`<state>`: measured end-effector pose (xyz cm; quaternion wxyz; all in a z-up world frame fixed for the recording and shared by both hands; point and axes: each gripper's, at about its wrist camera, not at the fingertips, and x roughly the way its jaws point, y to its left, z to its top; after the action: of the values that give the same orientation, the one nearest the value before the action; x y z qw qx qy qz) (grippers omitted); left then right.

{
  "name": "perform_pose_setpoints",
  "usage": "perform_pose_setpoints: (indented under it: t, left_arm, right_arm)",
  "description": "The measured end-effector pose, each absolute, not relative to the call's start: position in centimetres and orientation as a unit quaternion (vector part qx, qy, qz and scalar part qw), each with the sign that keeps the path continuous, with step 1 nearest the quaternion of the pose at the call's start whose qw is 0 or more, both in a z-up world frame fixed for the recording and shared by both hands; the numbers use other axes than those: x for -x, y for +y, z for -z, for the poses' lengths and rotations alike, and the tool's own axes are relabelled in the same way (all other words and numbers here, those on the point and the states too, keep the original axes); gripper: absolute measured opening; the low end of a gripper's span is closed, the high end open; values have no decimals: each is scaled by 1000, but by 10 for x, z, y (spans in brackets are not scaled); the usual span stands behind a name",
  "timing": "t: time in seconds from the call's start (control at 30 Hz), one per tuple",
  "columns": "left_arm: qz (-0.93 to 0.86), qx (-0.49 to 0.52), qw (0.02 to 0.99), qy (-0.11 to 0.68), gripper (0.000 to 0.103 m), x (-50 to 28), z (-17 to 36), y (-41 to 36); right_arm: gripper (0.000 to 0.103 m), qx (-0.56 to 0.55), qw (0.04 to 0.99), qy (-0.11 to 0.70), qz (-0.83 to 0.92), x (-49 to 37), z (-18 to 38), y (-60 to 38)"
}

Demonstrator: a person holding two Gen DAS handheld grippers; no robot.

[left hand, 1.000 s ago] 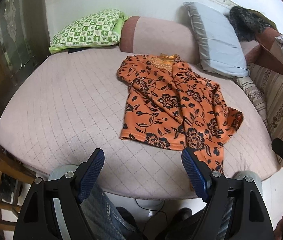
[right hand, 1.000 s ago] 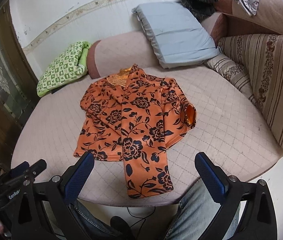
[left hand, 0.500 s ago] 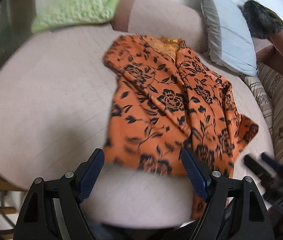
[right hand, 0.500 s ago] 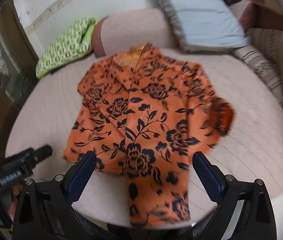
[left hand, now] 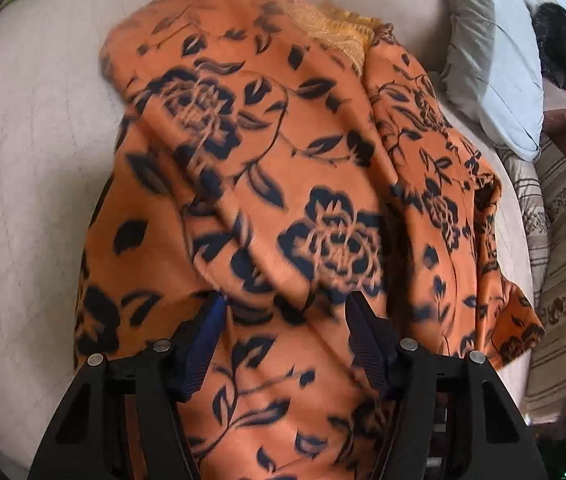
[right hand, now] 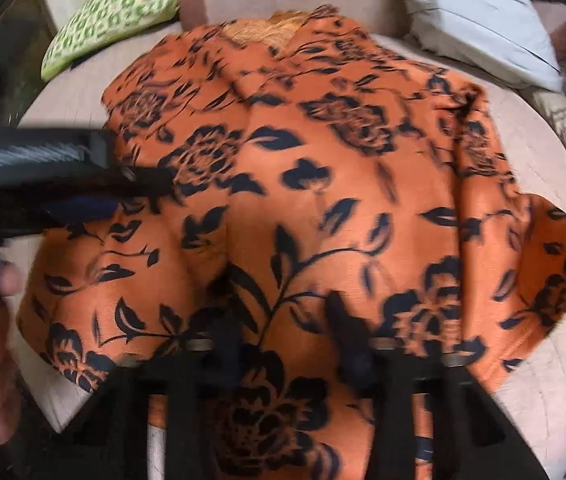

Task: Fold small clothes

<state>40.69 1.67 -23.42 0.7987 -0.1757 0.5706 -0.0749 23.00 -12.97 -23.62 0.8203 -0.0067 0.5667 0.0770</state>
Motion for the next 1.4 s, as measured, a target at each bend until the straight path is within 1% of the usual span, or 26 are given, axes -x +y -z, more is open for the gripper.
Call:
perform_pose_setpoints:
  t: [0.03,0.1,0.2,0.23,0.27,0.3,0.33,0.4,0.57,0.63,0.67,0.7,0.73,0.77,0.8,0.83,0.9,0.97,1.0,1.03,1.07,1.1,1.13,1.17,1.23,1.4]
  left_arm:
    - [89,176,803,563,50,-412,234,11]
    - [114,194,792,568,37,-417,236,0]
    - [107,174,785,584,37,-429,251,-17]
    - [103,173,787,583,35,-432,255,-20]
    - [101,172,792,577,31,-434,256,-22]
    - [91,164,799,571,10,-436,258,-21]
    - [85,163,801,570,6,-437,260,-20]
    - [103,195,793,569,4,-434,262,-8]
    - [115,245,816,511,3,-392,231,51]
    - [95,267,826,488,3,-373,217,86]
    - [75,279,830,478,3,-365,212,105]
    - [57,291,831,470,3,-359,211,125]
    - [25,297,834,464,4,-354,213,149]
    - [1,292,838,461,4,-348,213,164]
    - [-25,284,841,459,4,-345,215,176]
    - [-44,282,843,456,4,-340,217,191]
    - [-85,278,843,452,5,-332,223,216]
    - [-124,263,845,449,7,-322,227,228]
    - [-126,258,842,456,10,-317,225,224]
    - [-116,260,835,472,20,-315,225,218]
    - [-97,270,827,484,27,-312,226,206]
    - [-73,281,824,486,39,-307,225,198]
    - [-42,291,822,487,46,-297,224,190]
    - [-8,294,821,490,49,-288,223,173]
    - [43,299,812,499,62,-278,223,149]
    - [97,263,775,566,62,-294,256,96]
  right_arm:
    - [7,-9,820,568,-77,-229,233,-139]
    - [7,-37,824,562,-62,-226,220,-166]
    - [7,-56,837,543,-24,-221,197,-208]
    - [7,-64,841,538,-10,-222,192,-221]
    - [7,-67,844,532,11,-224,188,-239]
    - [7,-68,845,530,23,-227,187,-250]
    - [7,-71,845,529,35,-229,187,-262]
    - [8,-84,846,523,56,-238,186,-287]
    - [8,-88,844,521,89,-262,194,-328]
    - [14,-92,843,522,91,-270,199,-334]
    - [15,-89,840,527,96,-273,202,-337]
    - [18,-91,838,530,98,-273,202,-338]
    - [25,-94,835,533,101,-272,201,-337]
    - [29,-94,837,530,103,-270,200,-334]
    - [43,-89,845,517,105,-264,190,-329]
    - [61,-83,854,504,104,-260,182,-322]
    - [75,-69,877,468,80,-246,155,-295]
    - [77,-65,896,438,34,-235,132,-266]
    - [79,-66,898,435,4,-232,127,-253]
    - [82,-71,895,439,-48,-229,124,-233]
    - [84,-71,886,448,-95,-229,126,-216]
    - [86,-67,875,459,-137,-228,131,-200]
    - [86,-52,857,476,-190,-226,143,-176]
    - [86,-36,843,490,-218,-224,154,-157]
    - [86,-8,816,514,-264,-214,180,-126]
    - [86,71,785,546,-284,-183,229,-90]
